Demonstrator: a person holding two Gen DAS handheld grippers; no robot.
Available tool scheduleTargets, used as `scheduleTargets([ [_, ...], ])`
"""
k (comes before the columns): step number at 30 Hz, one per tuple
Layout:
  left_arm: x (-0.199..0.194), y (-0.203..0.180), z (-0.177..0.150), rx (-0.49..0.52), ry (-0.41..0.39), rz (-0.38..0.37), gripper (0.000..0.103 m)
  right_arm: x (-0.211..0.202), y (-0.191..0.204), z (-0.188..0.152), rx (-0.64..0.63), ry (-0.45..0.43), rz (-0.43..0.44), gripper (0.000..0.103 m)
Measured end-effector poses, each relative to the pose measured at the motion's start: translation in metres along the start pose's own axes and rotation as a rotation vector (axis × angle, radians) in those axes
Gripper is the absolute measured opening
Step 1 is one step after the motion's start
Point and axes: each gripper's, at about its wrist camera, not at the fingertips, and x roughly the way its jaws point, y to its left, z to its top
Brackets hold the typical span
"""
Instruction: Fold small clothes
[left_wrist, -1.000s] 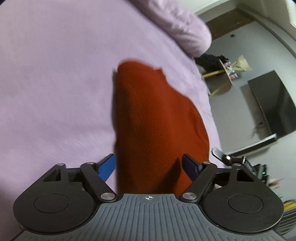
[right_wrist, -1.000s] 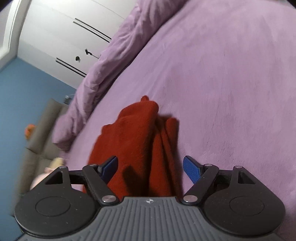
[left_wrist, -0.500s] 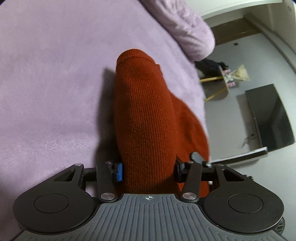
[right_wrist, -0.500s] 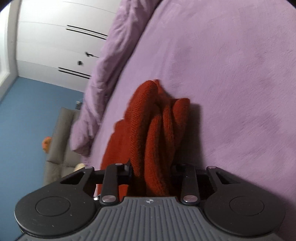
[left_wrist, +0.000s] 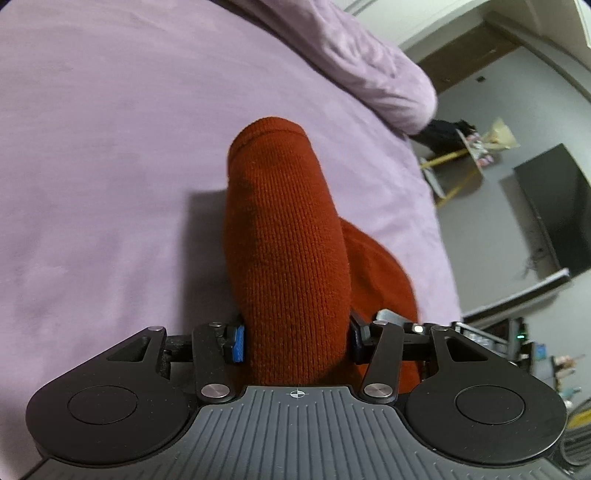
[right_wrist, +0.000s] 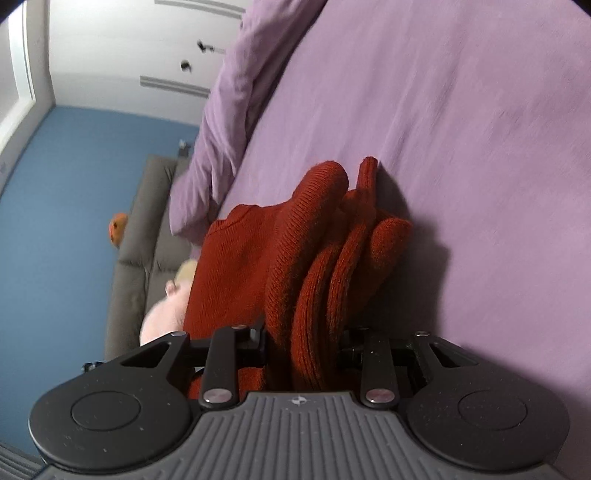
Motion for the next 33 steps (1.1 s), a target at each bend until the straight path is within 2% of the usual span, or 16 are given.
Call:
scheduleTargets([
  [4, 0.005, 0.009, -0.007, -0.012, -0.023, 0.069, 0.058, 0.009, 0.015, -0.008, -0.038, -0.018, -0.107, 0.031],
  [7, -0.003, 0.014, -0.016, 0.008, -0.049, 0.112, 0.062, 0.000, 0.019, -0.015, -0.069, -0.052, -0.175, 0.034],
  [8, -0.007, 0.014, -0.018, 0.012, -0.062, 0.127, 0.062, -0.004, 0.021, -0.017, -0.083, -0.074, -0.208, 0.038],
  [10, -0.019, 0.011, -0.027, 0.038, -0.103, 0.158, 0.060, -0.016, 0.027, -0.026, -0.127, -0.129, -0.286, 0.038],
  [13, -0.050, 0.005, -0.054, 0.082, -0.207, 0.185, 0.062, -0.041, 0.038, -0.055, -0.178, -0.240, -0.368, 0.041],
  [14, -0.059, 0.004, -0.067, 0.095, -0.236, 0.201, 0.063, -0.050, 0.038, -0.068, -0.161, -0.272, -0.364, 0.049],
  [17, -0.080, 0.001, -0.108, 0.128, -0.275, 0.278, 0.067, -0.068, 0.030, -0.100, -0.050, -0.326, -0.279, 0.061],
  [21, -0.085, -0.003, -0.144, 0.177, -0.262, 0.310, 0.069, -0.066, 0.007, -0.131, 0.105, -0.283, -0.182, 0.060],
  [24, -0.071, -0.010, -0.148, 0.212, -0.228, 0.324, 0.069, -0.045, 0.012, -0.134, 0.124, -0.279, -0.156, 0.058],
  [25, -0.066, -0.012, -0.147, 0.226, -0.229, 0.332, 0.069, -0.039, 0.015, -0.134, 0.122, -0.287, -0.156, 0.055],
  [27, -0.053, -0.019, -0.142, 0.255, -0.230, 0.380, 0.068, -0.029, 0.023, -0.134, 0.099, -0.313, -0.223, 0.034],
  [28, -0.048, -0.022, -0.140, 0.276, -0.236, 0.402, 0.068, -0.025, 0.026, -0.135, 0.082, -0.320, -0.276, 0.020],
  [29, -0.045, -0.024, -0.139, 0.289, -0.246, 0.430, 0.068, -0.022, 0.029, -0.134, 0.077, -0.320, -0.315, 0.018],
  [30, -0.043, -0.025, -0.138, 0.292, -0.256, 0.464, 0.067, -0.021, 0.031, -0.135, 0.086, -0.318, -0.313, 0.017],
  [31, -0.042, -0.023, -0.138, 0.288, -0.260, 0.490, 0.069, -0.025, 0.029, -0.137, 0.122, -0.317, -0.252, 0.015],
  [33, -0.044, -0.017, -0.139, 0.248, -0.261, 0.513, 0.070, -0.032, 0.009, -0.140, 0.289, -0.303, 0.016, 0.012],
])
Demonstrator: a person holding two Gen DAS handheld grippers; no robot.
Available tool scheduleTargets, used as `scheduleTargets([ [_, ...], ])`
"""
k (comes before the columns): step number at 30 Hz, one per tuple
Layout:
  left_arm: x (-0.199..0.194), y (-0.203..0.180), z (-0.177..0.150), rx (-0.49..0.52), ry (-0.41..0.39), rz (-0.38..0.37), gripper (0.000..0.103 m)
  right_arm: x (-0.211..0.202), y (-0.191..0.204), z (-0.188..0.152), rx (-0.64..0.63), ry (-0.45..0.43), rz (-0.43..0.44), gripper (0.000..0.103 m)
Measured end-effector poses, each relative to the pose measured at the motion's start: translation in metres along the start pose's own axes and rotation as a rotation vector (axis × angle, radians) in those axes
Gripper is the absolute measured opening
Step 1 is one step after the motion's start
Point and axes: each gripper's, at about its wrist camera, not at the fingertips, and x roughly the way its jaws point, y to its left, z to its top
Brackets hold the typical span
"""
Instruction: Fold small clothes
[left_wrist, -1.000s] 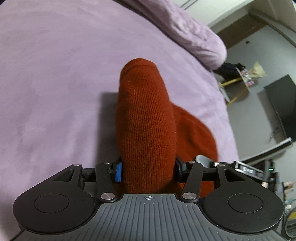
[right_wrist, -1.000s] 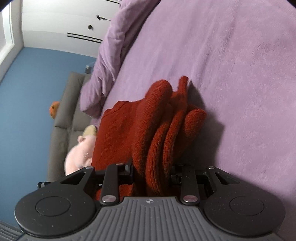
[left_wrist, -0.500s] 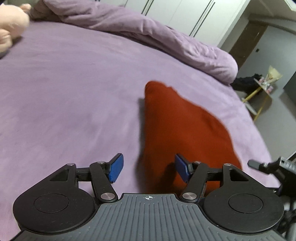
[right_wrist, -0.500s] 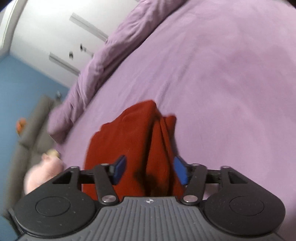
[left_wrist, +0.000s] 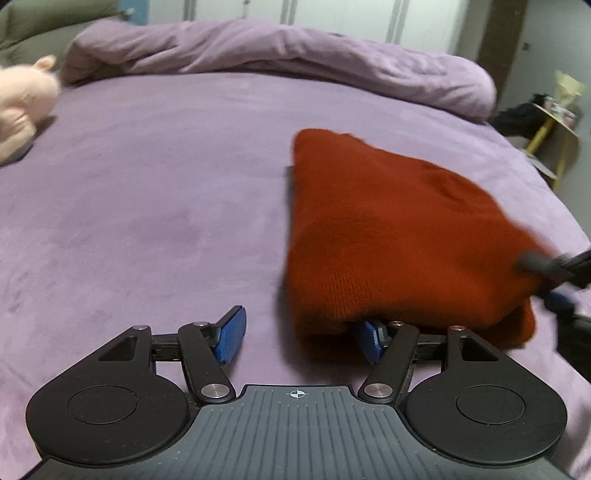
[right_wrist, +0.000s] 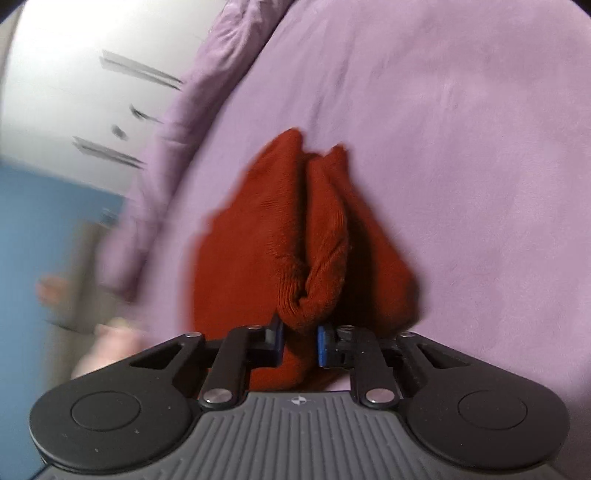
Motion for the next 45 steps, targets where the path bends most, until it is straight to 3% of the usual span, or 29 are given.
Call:
scheduleTargets([
  [1, 0.000, 0.003, 0.000, -0.018, 0.004, 0.002, 0.070, -0.004, -0.011, 0.003, 0.083, 0.003, 0.098, 0.011],
  [2, 0.000, 0.007, -0.001, -0.036, 0.009, 0.002, 0.071, -0.007, -0.013, 0.005, 0.079, -0.015, 0.080, 0.011],
  [4, -0.001, 0.011, 0.000, -0.073, 0.033, -0.003, 0.073, -0.006, 0.000, 0.008, -0.118, -0.047, -0.181, 0.011],
  [5, -0.002, 0.013, -0.001, -0.091, 0.038, -0.006, 0.073, -0.003, 0.003, 0.006, -0.179, -0.042, -0.244, 0.011],
  [10, -0.008, 0.022, -0.002, -0.143, 0.040, -0.002, 0.072, 0.004, 0.017, -0.004, -0.292, -0.062, -0.289, 0.011],
  [17, -0.016, 0.029, 0.000, -0.179, 0.035, 0.003, 0.072, 0.007, 0.045, -0.020, -0.591, -0.091, -0.389, 0.011],
  [22, -0.020, 0.040, -0.002, -0.196, 0.031, 0.024, 0.072, -0.007, 0.048, -0.016, -0.668, -0.111, -0.411, 0.018],
  [23, -0.022, 0.046, -0.003, -0.209, 0.021, 0.062, 0.070, -0.009, 0.049, -0.015, -0.674, -0.123, -0.425, 0.026],
  [26, -0.028, 0.065, -0.002, -0.232, 0.006, 0.152, 0.070, -0.022, 0.053, -0.010, -0.659, -0.164, -0.409, 0.033],
  [29, -0.030, 0.075, 0.007, -0.265, 0.001, 0.106, 0.071, -0.029, 0.059, -0.003, -0.655, -0.209, -0.325, 0.039],
  [32, -0.028, 0.061, 0.019, -0.231, -0.013, 0.042, 0.072, -0.011, 0.064, 0.008, -0.645, -0.158, -0.323, 0.043],
  [35, -0.023, 0.036, 0.030, -0.153, -0.031, 0.021, 0.074, 0.015, 0.067, 0.015, -0.688, -0.093, -0.329, 0.040],
  [36, -0.021, 0.028, 0.032, -0.128, -0.035, 0.013, 0.075, 0.023, 0.067, 0.017, -0.703, -0.080, -0.349, 0.035],
  [37, -0.017, 0.021, 0.034, -0.104, -0.034, 0.009, 0.075, 0.028, 0.068, 0.017, -0.715, -0.076, -0.366, 0.017],
  [38, -0.013, 0.014, 0.036, -0.085, -0.030, 0.008, 0.075, 0.031, 0.069, 0.018, -0.727, -0.075, -0.370, 0.014],
  [40, -0.004, 0.005, 0.037, -0.051, -0.021, 0.008, 0.078, 0.028, 0.069, 0.017, -0.763, -0.094, -0.359, 0.012],
  [42, 0.003, 0.001, 0.034, -0.034, -0.015, 0.012, 0.082, 0.030, 0.065, 0.014, -0.807, -0.122, -0.442, 0.012],
  [45, 0.013, 0.004, 0.026, -0.025, -0.004, 0.010, 0.086, 0.034, 0.048, 0.015, -0.822, -0.130, -0.467, 0.012],
])
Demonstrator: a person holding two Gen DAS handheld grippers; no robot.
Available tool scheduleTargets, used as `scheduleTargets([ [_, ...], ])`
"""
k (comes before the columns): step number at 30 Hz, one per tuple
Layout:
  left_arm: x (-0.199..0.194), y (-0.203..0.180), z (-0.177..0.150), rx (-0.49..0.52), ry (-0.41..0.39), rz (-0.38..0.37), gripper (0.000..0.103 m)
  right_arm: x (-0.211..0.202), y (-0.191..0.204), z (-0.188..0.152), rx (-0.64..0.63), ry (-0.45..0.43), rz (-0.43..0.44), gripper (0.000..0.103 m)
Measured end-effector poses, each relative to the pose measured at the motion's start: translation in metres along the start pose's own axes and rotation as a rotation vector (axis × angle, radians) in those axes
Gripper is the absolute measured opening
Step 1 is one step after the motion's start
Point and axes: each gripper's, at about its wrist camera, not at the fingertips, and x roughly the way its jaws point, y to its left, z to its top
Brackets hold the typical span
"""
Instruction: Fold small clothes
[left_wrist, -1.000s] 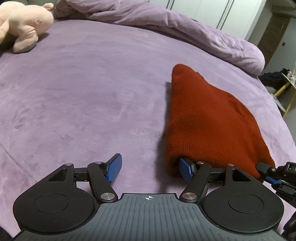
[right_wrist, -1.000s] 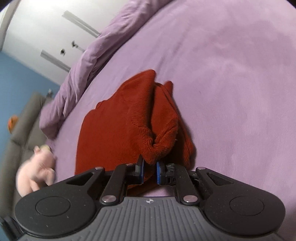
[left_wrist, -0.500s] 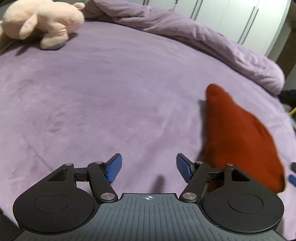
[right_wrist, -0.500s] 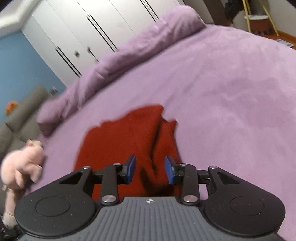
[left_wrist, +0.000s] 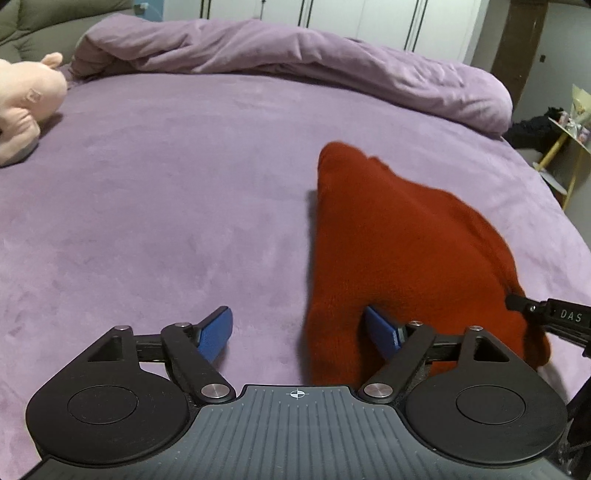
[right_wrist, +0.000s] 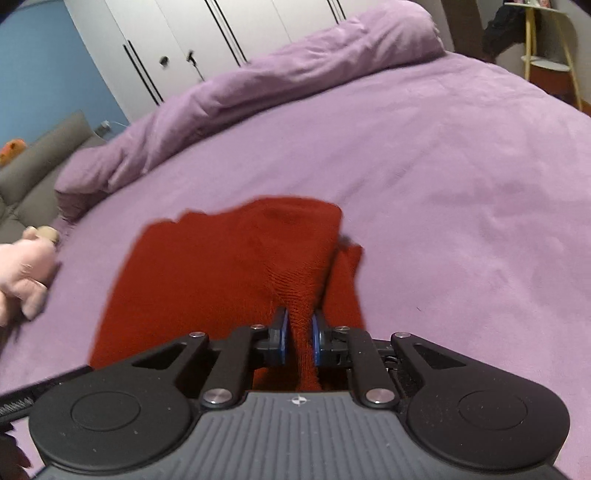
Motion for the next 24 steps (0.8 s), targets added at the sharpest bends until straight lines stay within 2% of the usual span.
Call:
scheduleTargets([
  [4, 0.002, 0.008, 0.000, -0.029, 0.017, -0.005, 0.089, 0.005, -0.004, -0.002, 0.004, -0.013, 0.015, 0.014],
  [6, -0.003, 0.009, 0.001, -0.026, 0.033, 0.007, 0.090, -0.002, -0.005, -0.001, 0.020, -0.010, 0.018, 0.021],
  [9, -0.017, 0.005, -0.002, 0.010, 0.037, 0.041, 0.089, -0.022, 0.001, -0.005, 0.012, -0.012, -0.039, 0.042],
  [11, -0.028, 0.001, -0.005, 0.020, 0.040, 0.060, 0.090, -0.038, 0.002, -0.014, 0.028, 0.001, -0.064, 0.062],
  [15, -0.046, -0.009, -0.016, 0.037, 0.056, 0.081, 0.097, -0.056, -0.006, -0.050, 0.098, 0.149, -0.038, 0.064],
  [16, -0.050, -0.013, -0.017, 0.053, 0.061, 0.092, 0.097, -0.061, -0.004, -0.056, 0.081, 0.150, -0.046, 0.065],
  [19, -0.064, -0.024, -0.022, 0.100, 0.059, 0.133, 0.097, -0.078, 0.010, -0.060, 0.014, 0.170, -0.080, 0.083],
  [21, -0.074, -0.028, -0.025, 0.114, 0.040, 0.128, 0.099, -0.089, 0.022, -0.056, -0.013, 0.168, -0.083, 0.085],
  [23, -0.084, -0.029, -0.025, 0.106, 0.032, 0.112, 0.101, -0.098, 0.034, -0.052, -0.037, 0.159, -0.091, 0.095],
  [24, -0.088, -0.028, -0.025, 0.099, 0.028, 0.106, 0.101, -0.102, 0.041, -0.050, -0.057, 0.157, -0.111, 0.096],
])
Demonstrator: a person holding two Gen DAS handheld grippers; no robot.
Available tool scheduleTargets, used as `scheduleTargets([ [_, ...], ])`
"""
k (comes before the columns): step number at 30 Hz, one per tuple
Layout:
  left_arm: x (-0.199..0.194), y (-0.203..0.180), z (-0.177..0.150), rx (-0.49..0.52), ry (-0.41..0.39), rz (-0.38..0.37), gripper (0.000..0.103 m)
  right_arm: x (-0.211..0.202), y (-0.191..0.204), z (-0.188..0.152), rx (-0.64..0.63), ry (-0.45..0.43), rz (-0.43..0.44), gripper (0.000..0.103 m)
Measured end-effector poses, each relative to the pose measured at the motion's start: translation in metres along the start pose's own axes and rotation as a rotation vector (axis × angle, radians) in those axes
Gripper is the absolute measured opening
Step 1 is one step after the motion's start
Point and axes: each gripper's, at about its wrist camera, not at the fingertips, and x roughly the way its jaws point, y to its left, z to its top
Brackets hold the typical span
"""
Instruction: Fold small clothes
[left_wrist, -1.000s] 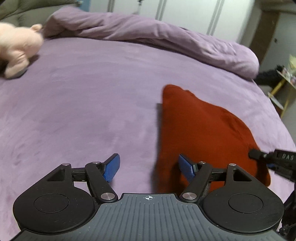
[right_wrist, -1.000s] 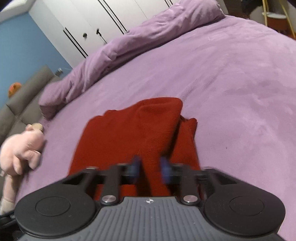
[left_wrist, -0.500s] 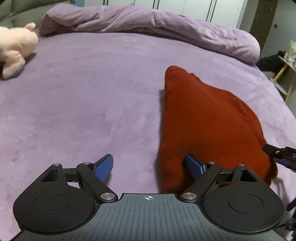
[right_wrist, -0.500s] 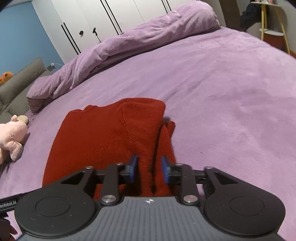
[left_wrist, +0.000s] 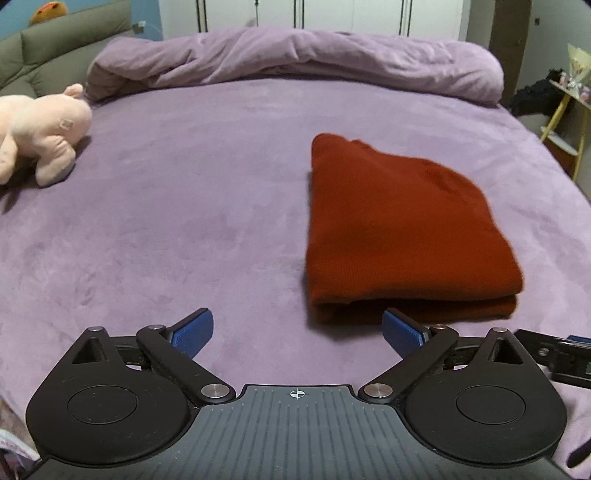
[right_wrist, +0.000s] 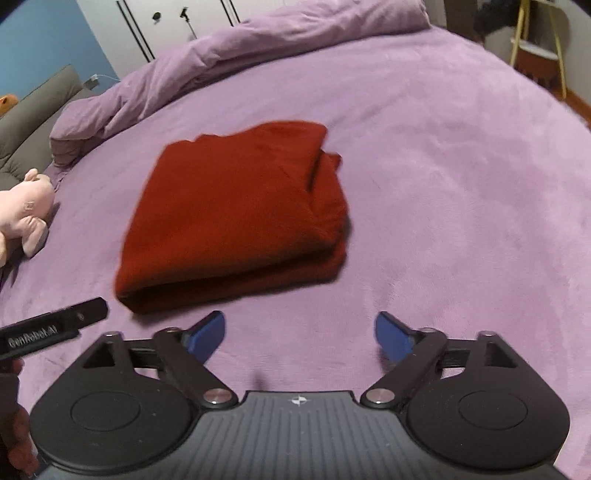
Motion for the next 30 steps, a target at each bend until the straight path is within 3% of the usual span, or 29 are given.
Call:
scheduleTargets([
  [2, -0.008, 0.001, 0.001, -0.019, -0.008, 0.015, 0.101, -0.008, 0.012, 0.003, -0.029, -0.006, -0.019, 0.099],
  [6, -0.017, 0.008, 0.005, -0.033, -0.001, 0.017, 0.101, -0.017, 0.024, 0.010, -0.029, -0.003, 0.028, 0.099],
  [10, -0.018, 0.010, 0.012, -0.019, 0.064, 0.027, 0.101, -0.017, 0.034, 0.014, -0.028, 0.025, -0.020, 0.099],
  [13, -0.020, 0.009, 0.014, -0.001, 0.069, 0.022, 0.101, -0.015, 0.045, 0.015, -0.093, 0.044, -0.070, 0.099],
  [21, -0.014, 0.002, 0.016, 0.048, 0.145, 0.052, 0.101, -0.007, 0.057, 0.019, -0.121, 0.132, -0.100, 0.099],
  [30, -0.011, -0.001, 0.017, 0.071, 0.150, 0.075, 0.101, -0.002, 0.058, 0.020, -0.124, 0.156, -0.167, 0.099],
])
